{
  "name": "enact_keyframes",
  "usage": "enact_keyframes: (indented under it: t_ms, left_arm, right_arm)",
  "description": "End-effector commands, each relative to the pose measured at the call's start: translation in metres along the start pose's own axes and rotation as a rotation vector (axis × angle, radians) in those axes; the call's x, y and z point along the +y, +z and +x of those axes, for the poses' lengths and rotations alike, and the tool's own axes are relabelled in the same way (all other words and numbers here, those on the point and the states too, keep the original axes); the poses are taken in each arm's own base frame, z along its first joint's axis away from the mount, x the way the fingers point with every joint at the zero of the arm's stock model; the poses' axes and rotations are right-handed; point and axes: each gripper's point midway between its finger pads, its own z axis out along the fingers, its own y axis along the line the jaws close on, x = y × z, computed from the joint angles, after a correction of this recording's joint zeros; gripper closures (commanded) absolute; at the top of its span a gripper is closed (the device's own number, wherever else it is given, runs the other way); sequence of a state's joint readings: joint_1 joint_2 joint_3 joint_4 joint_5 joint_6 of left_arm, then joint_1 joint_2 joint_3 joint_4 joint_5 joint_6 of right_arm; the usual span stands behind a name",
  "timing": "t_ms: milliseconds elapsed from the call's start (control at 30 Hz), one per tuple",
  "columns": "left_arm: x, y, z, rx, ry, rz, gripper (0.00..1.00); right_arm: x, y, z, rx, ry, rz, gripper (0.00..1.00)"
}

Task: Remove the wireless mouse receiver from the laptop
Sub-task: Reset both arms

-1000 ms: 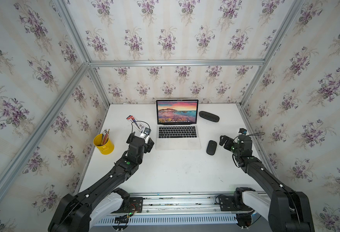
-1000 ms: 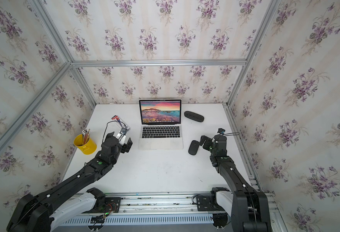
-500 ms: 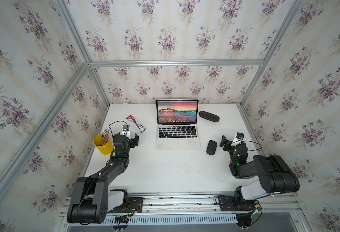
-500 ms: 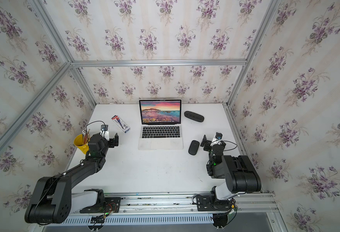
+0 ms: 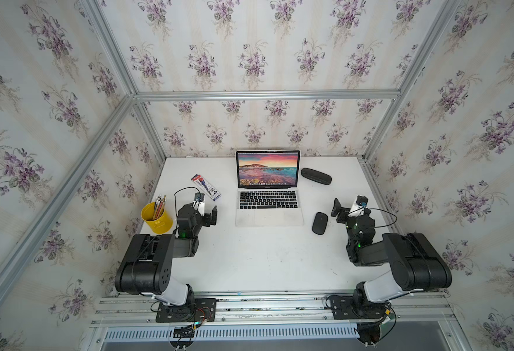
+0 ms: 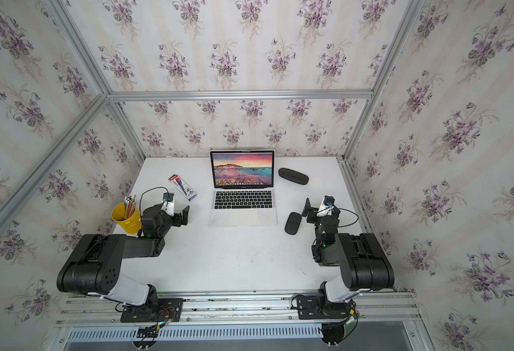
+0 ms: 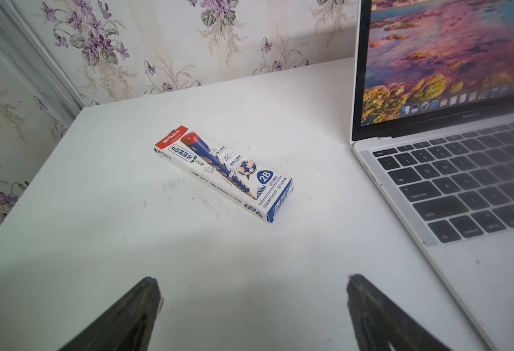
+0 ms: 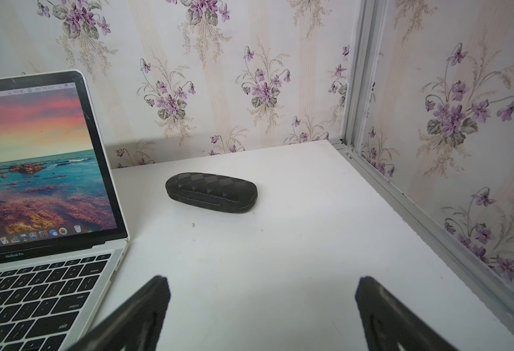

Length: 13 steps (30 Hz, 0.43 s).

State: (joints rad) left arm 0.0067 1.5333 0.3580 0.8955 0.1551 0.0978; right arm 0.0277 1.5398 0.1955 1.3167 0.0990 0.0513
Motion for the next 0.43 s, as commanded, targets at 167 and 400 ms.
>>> enact_keyframes:
  t_ms: [167, 400]
  left_arm:
    - [-0.0004, 0.0016, -0.0091, -0.022, 0.008, 0.009, 0.01]
    - [0.0040, 0.0032, -0.0097, -0.018, -0.003, -0.014, 0.01]
  right_arm:
    - [0.0196, 0.0044, -0.0004, 0.012, -0.050, -0.108, 0.00]
    - [0.0198, 0.0040, -0.0005, 0.011, -0.049, -0.109, 0.00]
